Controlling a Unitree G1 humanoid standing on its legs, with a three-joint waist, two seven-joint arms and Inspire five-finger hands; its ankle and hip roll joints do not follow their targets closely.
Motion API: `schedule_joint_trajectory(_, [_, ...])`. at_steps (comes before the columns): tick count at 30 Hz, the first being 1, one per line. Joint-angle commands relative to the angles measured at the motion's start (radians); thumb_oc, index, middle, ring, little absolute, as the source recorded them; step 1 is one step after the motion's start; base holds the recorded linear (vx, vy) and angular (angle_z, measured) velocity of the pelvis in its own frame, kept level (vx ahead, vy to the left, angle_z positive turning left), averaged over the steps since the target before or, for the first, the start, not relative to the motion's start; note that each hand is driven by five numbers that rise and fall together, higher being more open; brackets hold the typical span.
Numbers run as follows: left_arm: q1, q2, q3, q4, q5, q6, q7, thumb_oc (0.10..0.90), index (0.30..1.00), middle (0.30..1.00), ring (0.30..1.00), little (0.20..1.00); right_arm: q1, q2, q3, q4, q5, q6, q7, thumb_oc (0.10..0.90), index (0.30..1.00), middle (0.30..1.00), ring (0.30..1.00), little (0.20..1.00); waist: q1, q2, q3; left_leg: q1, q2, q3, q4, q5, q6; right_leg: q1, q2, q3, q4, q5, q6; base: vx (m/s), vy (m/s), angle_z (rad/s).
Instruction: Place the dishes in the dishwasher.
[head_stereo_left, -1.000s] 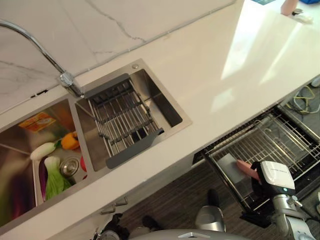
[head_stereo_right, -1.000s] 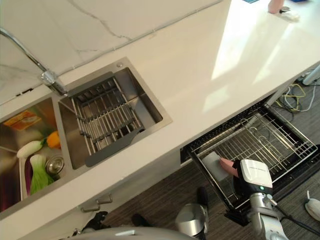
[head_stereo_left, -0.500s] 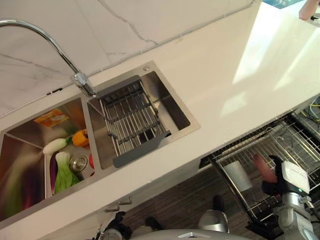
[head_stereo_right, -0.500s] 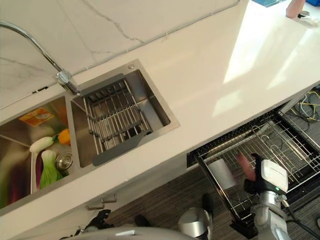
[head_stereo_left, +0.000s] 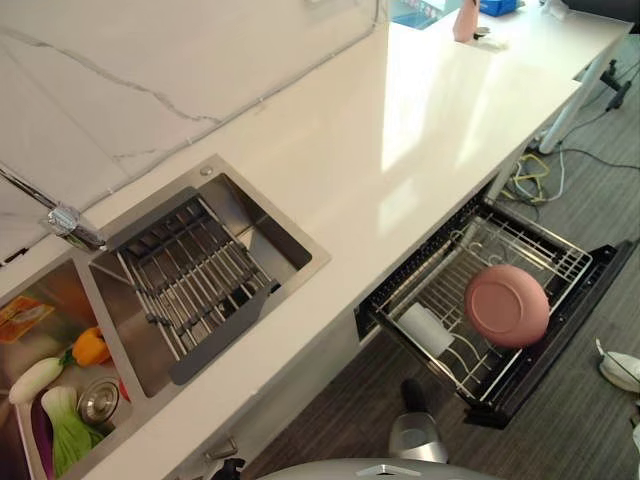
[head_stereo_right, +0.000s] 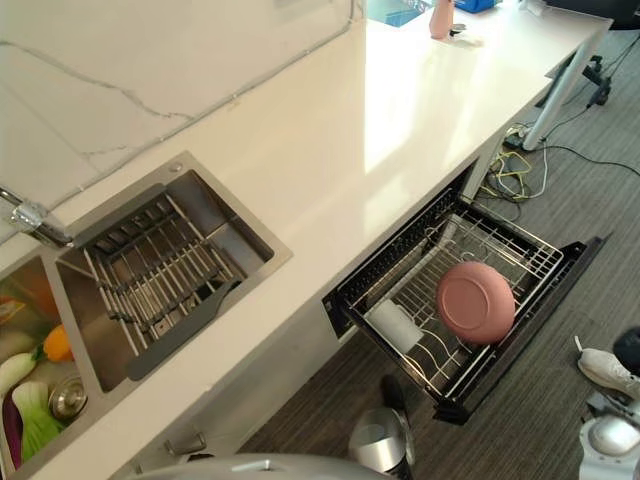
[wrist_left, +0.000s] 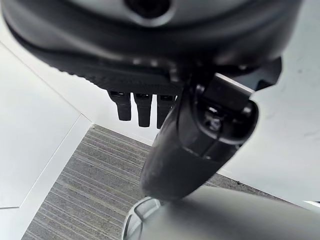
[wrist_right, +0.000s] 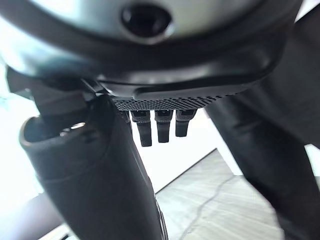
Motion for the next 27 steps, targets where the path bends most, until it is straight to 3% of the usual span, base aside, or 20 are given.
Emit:
schedule_joint_trajectory(1, [-0.135, -0.035, -0.005, -0.053, 0.023, -0.056, 0.027, 0.800, 0.900, 0.900, 0.900, 0.900, -0.012, -0.015, -0.037, -0.103, 0.034, -0.030, -0.072, 0.800, 0.900, 0.900, 0.900, 0.900, -0.013, -0.016, 0.006, 0.016, 0.029, -0.067, 0.063, -0.007, -0.015, -0.008, -0.038, -0.079, 0.087, -0.066, 0.030, -0.01, 0.027, -0.14])
schedule_joint_trajectory(6, [-0.161, -0.038, -0.025, -0.071, 0.011, -0.060, 0.031, 0.800, 0.900, 0.900, 0.900, 0.900, -0.002, 0.045, 0.005, -0.039, 0.119, -0.057, -0.051, 0.800, 0.900, 0.900, 0.900, 0.900, -0.025, -0.004, 0.026, 0.009, 0.015, -0.073, 0.066, -0.018, -0.006, -0.019, -0.051, -0.073, 0.098, -0.061, 0.033, -0.02, 0.055, -0.03])
schedule_joint_trajectory(9, [-0.183, -0.042, -0.052, -0.093, 0.001, -0.070, 0.026, 0.800, 0.900, 0.900, 0.900, 0.900, -0.054, 0.057, 0.100, 0.087, 0.157, -0.056, -0.031, 0.800, 0.900, 0.900, 0.900, 0.900, -0.010, 0.016, 0.045, -0.001, 0.003, -0.091, 0.073, -0.028, 0.001, -0.022, -0.069, -0.076, 0.107, -0.061, 0.034, -0.03, 0.054, -0.02])
schedule_joint_trajectory(10, [-0.189, -0.040, -0.060, -0.094, -0.002, -0.073, 0.023, 0.800, 0.900, 0.900, 0.900, 0.900, -0.089, 0.041, 0.133, 0.137, 0.166, -0.064, -0.030, 0.499, 0.448, 0.448, 0.448, 0.448, -0.005, 0.019, 0.050, -0.004, 0.000, -0.097, 0.075, -0.030, 0.002, -0.020, -0.075, -0.081, 0.109, -0.061, 0.036, 0.00, 0.000, 0.00])
schedule_joint_trajectory(11, [-0.189, -0.040, -0.060, -0.094, -0.002, -0.073, 0.023, 0.800, 0.900, 0.900, 0.900, 0.900, -0.089, 0.041, 0.133, 0.137, 0.166, -0.064, -0.030, 0.499, 0.448, 0.448, 0.448, 0.448, -0.005, 0.019, 0.050, -0.004, 0.000, -0.097, 0.075, -0.030, 0.002, -0.020, -0.075, -0.081, 0.109, -0.061, 0.036, -0.02, 0.019, 0.05])
schedule_joint_trajectory(12, [-0.196, -0.039, -0.077, -0.101, -0.002, -0.078, 0.023, 0.800, 0.900, 0.900, 0.900, 0.900, -0.155, 0.016, 0.184, 0.204, 0.176, -0.064, -0.031, 0.400, 0.300, 0.300, 0.300, 0.300, 0.018, 0.031, 0.053, -0.010, -0.003, -0.109, 0.079, -0.032, 0.002, -0.013, -0.085, -0.091, 0.112, -0.063, 0.037, -0.01, 0.010, 0.06])
schedule_joint_trajectory(16, [-0.198, -0.042, -0.086, -0.104, -0.001, -0.078, 0.023, 0.800, 0.900, 0.900, 0.900, 0.900, -0.212, 0.002, 0.242, 0.213, 0.155, -0.068, -0.035, 0.400, 0.300, 0.300, 0.300, 0.300, 0.033, 0.041, 0.059, -0.014, -0.005, -0.125, 0.081, -0.033, 0.003, -0.001, -0.091, -0.106, 0.112, -0.066, 0.036, -0.01, -0.010, 0.10])
schedule_joint_trajectory(18, [-0.179, -0.028, -0.092, -0.097, 0.021, -0.072, 0.021, 0.800, 0.900, 0.900, 0.900, 0.900, -0.313, -0.064, 0.320, 0.227, 0.115, -0.056, -0.020, 0.400, 0.300, 0.300, 0.300, 0.300, 0.103, 0.055, 0.045, -0.023, 0.001, -0.170, 0.082, -0.026, -0.002, 0.043, -0.098, -0.157, 0.110, -0.084, 0.030, 0.00, -0.097, 0.54])
schedule_joint_trajectory(21, [-0.173, -0.025, -0.090, -0.097, 0.022, -0.071, 0.021, 0.800, 0.900, 0.900, 0.900, 0.900, -0.333, -0.078, 0.333, 0.229, 0.109, -0.058, -0.020, 0.400, 0.300, 0.300, 0.300, 0.300, 0.117, 0.058, 0.042, -0.027, 0.004, -0.182, 0.082, -0.022, -0.004, 0.055, -0.098, -0.170, 0.108, -0.088, 0.027, -0.01, -0.077, 0.55])
schedule_joint_trajectory(22, [-0.158, -0.017, -0.085, -0.093, 0.027, -0.069, 0.021, 0.800, 0.900, 0.900, 0.900, 0.900, -0.366, -0.105, 0.352, 0.222, 0.089, -0.056, -0.020, 0.400, 0.300, 0.300, 0.300, 0.300, 0.156, 0.064, 0.033, -0.037, 0.014, -0.211, 0.082, -0.011, -0.009, 0.081, -0.094, -0.204, 0.102, -0.099, 0.022, -0.09, -0.142, 0.59])
schedule_joint_trajectory(24, [-0.152, -0.013, -0.085, -0.094, 0.027, -0.070, 0.020, 0.800, 0.900, 0.900, 0.900, 0.900, -0.386, -0.121, 0.365, 0.235, 0.077, -0.051, -0.021, 0.400, 0.300, 0.300, 0.300, 0.300, 0.172, 0.065, 0.033, -0.053, 0.027, -0.205, 0.090, 0.010, 0.000, 0.085, -0.090, -0.236, 0.103, -0.091, 0.009, -0.10, -0.158, 0.65])
schedule_joint_trajectory(26, [-0.118, 0.007, -0.092, -0.094, 0.034, -0.072, 0.016, 0.800, 0.900, 0.900, 0.900, 0.900, -0.477, -0.206, 0.416, 0.294, 0.058, -0.053, -0.007, 0.400, 0.300, 0.300, 0.300, 0.300, 0.260, 0.079, 0.014, -0.086, 0.066, -0.284, 0.094, 0.043, -0.018, 0.141, -0.069, -0.327, 0.093, -0.120, -0.010, -0.05, -0.193, 0.65])
schedule_joint_trajectory(27, [-0.118, 0.007, -0.092, -0.094, 0.034, -0.072, 0.016, 0.800, 0.900, 0.900, 0.900, 0.900, -0.477, -0.206, 0.416, 0.294, 0.058, -0.053, -0.007, 0.400, 0.300, 0.300, 0.300, 0.300, 0.260, 0.079, 0.014, -0.086, 0.066, -0.284, 0.094, 0.043, -0.018, 0.141, -0.069, -0.327, 0.093, -0.120, -0.010, -0.02, -0.128, 0.68])
